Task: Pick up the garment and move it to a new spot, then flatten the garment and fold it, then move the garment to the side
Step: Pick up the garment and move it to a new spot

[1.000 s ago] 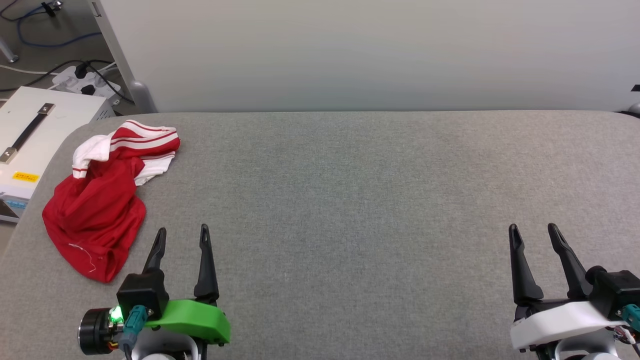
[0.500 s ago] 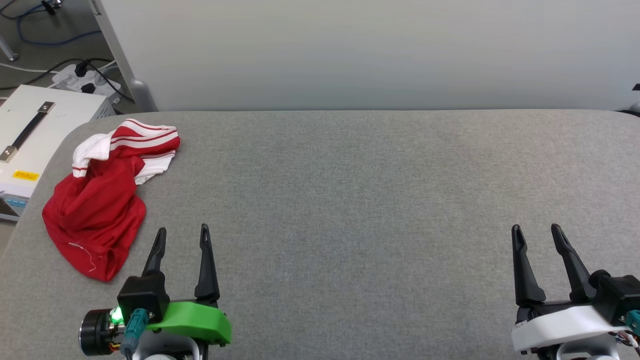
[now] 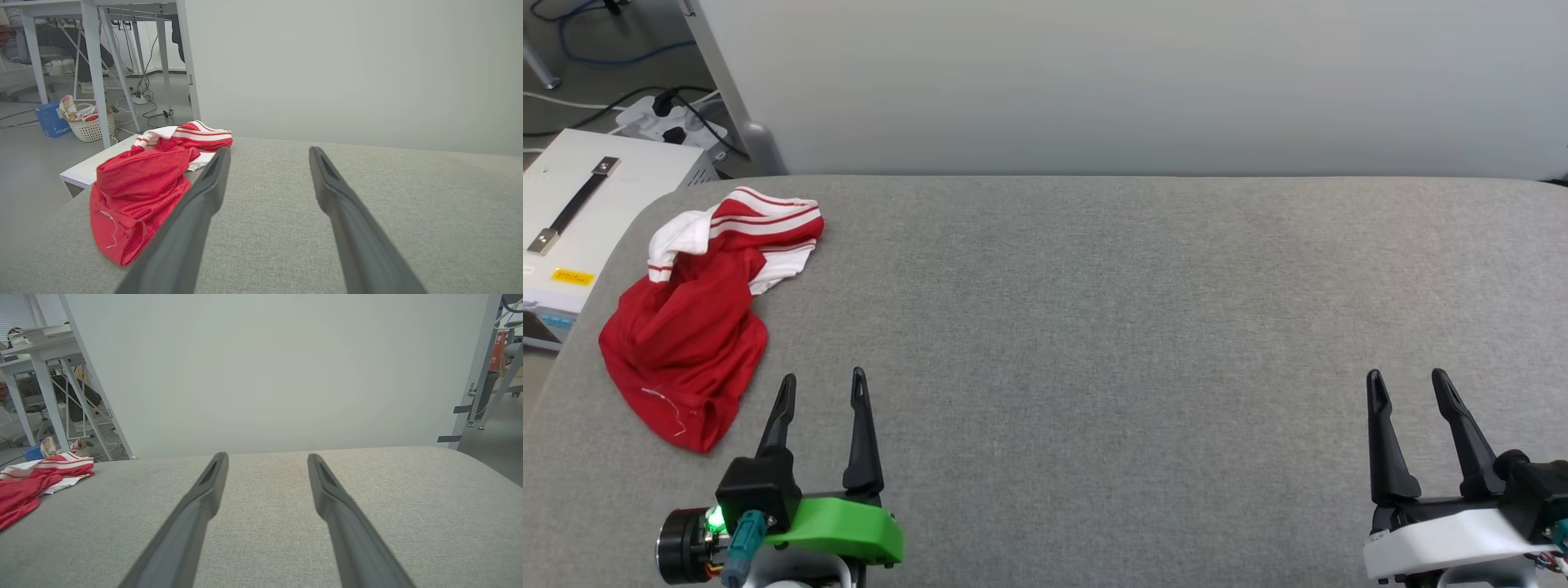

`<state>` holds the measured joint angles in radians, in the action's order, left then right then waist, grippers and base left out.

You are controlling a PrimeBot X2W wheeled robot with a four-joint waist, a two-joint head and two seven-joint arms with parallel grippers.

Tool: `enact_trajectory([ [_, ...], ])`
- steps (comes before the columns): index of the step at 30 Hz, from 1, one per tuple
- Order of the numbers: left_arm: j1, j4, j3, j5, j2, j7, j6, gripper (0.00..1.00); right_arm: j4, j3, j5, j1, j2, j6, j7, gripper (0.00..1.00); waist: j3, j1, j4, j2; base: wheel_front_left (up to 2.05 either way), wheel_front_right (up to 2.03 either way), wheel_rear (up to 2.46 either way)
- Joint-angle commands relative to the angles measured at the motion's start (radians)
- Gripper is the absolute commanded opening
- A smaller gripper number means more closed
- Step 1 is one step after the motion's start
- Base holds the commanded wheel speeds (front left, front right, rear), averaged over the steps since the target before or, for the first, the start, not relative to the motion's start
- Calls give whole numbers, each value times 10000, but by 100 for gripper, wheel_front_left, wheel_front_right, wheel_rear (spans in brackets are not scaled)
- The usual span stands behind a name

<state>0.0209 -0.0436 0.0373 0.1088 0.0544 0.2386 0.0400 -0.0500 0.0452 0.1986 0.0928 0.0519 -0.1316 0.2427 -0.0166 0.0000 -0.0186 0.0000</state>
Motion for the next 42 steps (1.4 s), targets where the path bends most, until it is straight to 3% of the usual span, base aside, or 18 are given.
enact_trajectory([
  [1, 48, -32, 11, 136, -40, 138, 69, 100, -68, 8, 39, 139, -16, 9, 99, 100, -58, 0, -118, 0, 0, 0, 0],
  [31, -191, -128, -890, 720, -42, 231, 47, 100, -466, -738, -634, -135, -17, 9, 191, 100, -521, 0, -3978, 0, 0, 0, 0],
  [42, -169, -168, -1020, 1004, -42, 231, 71, 100, -485, -830, -787, -249, -17, 9, 191, 100, -738, 0, -4686, 0, 0, 0, 0],
])
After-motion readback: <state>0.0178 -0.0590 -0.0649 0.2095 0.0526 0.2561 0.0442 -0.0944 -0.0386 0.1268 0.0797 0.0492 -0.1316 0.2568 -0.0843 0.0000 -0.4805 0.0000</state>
